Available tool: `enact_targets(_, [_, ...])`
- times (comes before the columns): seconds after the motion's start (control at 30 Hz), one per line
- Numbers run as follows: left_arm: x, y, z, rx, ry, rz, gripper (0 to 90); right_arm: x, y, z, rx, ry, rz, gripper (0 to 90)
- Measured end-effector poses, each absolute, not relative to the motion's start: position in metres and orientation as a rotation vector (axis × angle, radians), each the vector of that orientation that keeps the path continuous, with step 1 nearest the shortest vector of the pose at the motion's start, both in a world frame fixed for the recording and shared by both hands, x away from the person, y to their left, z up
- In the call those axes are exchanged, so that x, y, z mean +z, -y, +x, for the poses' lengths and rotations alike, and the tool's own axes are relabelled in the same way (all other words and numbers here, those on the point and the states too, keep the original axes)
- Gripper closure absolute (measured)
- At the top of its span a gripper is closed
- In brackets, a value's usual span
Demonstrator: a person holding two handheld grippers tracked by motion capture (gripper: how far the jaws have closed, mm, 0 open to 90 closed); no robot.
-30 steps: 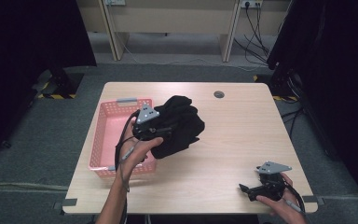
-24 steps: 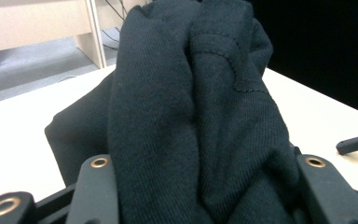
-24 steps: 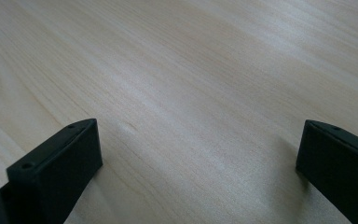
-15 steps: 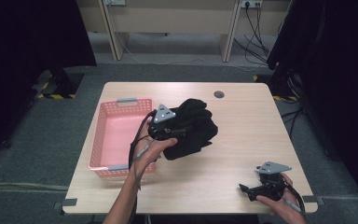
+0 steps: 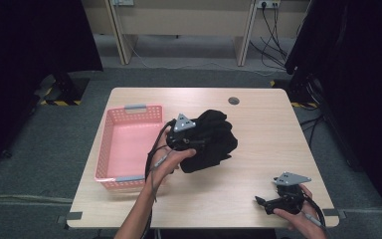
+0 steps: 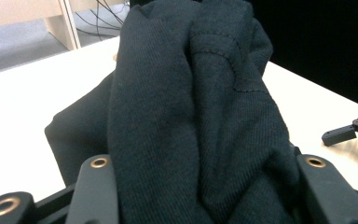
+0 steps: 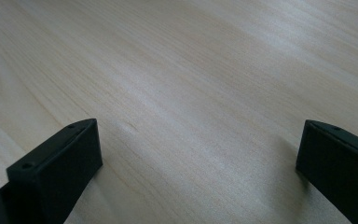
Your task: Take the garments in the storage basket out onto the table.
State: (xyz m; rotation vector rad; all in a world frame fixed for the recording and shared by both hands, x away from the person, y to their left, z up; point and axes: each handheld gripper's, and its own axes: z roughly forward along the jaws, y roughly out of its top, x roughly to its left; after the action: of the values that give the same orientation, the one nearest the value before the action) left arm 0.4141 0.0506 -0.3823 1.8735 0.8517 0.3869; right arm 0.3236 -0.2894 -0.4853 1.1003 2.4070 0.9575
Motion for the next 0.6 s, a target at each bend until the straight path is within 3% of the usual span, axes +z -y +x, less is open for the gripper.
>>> enact_targets(0.6, [-0.409, -0.029, 0.43, 0.359, -0.898, 1.927, 47.3, -0.485, 0.289, 0.324, 0.957, -2.408, 1.1, 0.2])
